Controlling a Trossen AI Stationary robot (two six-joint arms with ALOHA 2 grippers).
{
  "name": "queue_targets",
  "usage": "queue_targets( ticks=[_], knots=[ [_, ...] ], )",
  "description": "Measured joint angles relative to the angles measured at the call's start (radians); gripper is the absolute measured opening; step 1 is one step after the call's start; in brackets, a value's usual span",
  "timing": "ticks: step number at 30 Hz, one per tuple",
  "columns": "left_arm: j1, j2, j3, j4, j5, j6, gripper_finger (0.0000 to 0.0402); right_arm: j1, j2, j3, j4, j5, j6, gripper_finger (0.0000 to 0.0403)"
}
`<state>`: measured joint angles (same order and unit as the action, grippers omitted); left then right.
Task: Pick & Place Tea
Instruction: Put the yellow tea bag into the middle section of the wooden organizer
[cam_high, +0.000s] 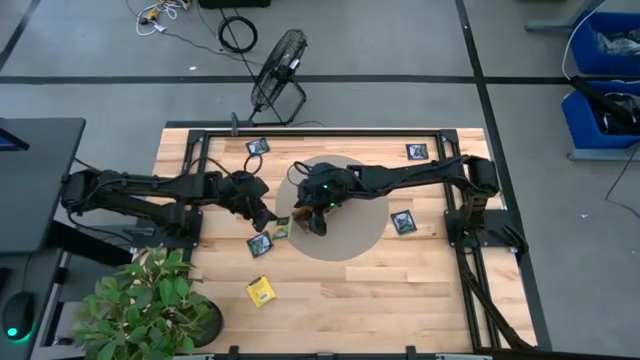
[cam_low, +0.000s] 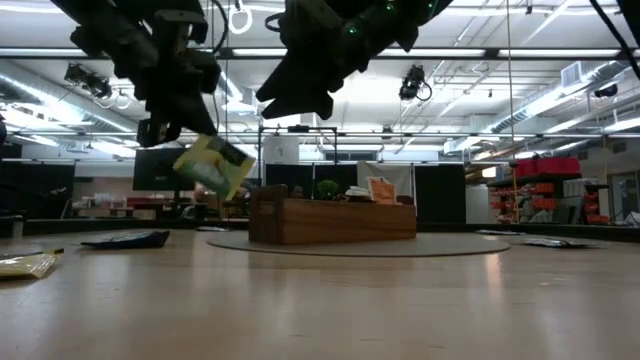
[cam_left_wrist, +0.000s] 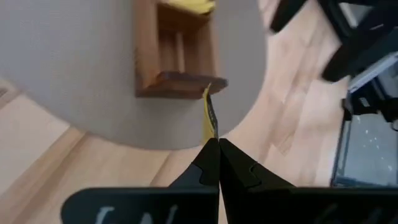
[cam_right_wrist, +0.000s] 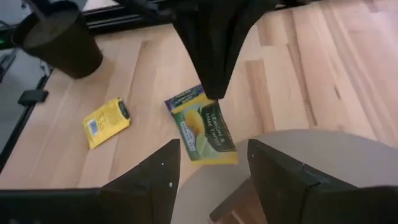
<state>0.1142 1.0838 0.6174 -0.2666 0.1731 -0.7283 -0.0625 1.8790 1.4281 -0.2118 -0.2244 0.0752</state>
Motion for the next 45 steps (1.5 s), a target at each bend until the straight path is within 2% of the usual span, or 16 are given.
queue_targets(
  ticks=[6,11,18,25,38,45],
  knots=[
    [-0.019,-0.053,0.002,0.036,-0.018,-0.002,0.0000,0.000,0.010,0.000,-0.007,-0.020,-0.013,0.0197],
    [-0.031,-0.053,0.002,0.046,-0.019,0.003,0.0000,-0.001,0.010,0.000,-0.008,-0.004,-0.012,0.0197],
    [-0.069,-0.053,0.002,0.148,-0.027,0.010,0.0000,-0.006,0.013,0.000,-0.005,-0.018,-0.007,0.0197],
    [-0.073,-0.052,0.028,0.133,-0.060,0.034,0.0000,-0.006,0.013,0.000,-0.003,-0.038,-0.006,0.0190],
    [-0.073,-0.050,0.050,0.084,-0.094,0.065,0.0000,-0.006,0.013,-0.001,0.046,-0.078,0.011,0.0105],
    [-0.073,-0.050,0.051,0.095,-0.095,0.071,0.0000,-0.006,0.014,-0.001,0.030,-0.074,0.008,0.0014]
  ],
)
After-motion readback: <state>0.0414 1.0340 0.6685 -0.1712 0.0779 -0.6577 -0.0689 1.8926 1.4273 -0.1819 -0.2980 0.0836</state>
